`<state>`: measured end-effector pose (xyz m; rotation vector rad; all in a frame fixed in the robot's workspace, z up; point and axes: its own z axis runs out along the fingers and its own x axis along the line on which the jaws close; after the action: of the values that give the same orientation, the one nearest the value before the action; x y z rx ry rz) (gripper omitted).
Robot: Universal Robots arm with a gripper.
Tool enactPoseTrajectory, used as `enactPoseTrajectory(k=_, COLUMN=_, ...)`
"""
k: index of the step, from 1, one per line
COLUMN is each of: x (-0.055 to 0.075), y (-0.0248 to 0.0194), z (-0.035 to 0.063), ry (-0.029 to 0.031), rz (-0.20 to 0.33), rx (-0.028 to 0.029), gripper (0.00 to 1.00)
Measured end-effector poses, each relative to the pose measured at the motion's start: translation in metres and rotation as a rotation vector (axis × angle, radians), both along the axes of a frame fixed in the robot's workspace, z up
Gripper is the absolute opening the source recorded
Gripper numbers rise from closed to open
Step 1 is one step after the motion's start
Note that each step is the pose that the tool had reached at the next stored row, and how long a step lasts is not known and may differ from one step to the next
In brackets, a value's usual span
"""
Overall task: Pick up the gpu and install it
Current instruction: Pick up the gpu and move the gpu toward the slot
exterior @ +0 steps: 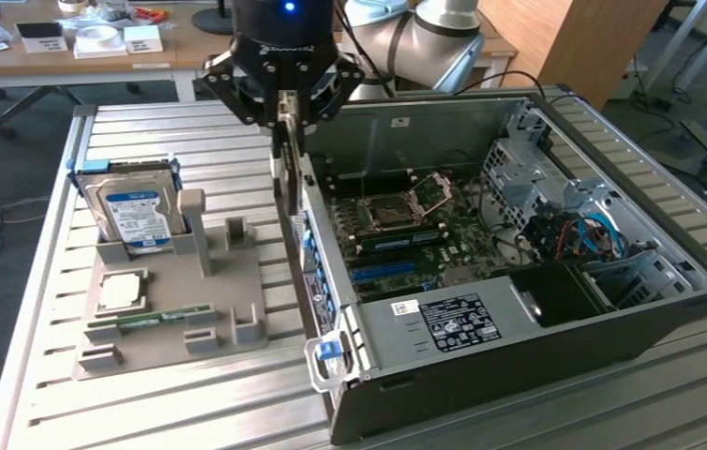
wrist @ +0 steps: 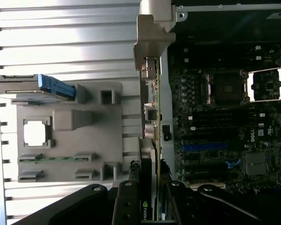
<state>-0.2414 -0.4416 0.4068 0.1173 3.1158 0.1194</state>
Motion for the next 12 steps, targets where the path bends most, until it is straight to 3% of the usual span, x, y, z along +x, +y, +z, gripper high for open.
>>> enactPoseTrajectory(k=12, x=0.041, y=0.0, z=0.0, ry=-0.0001, rz=0.0, rx=0.0072, gripper=0.26)
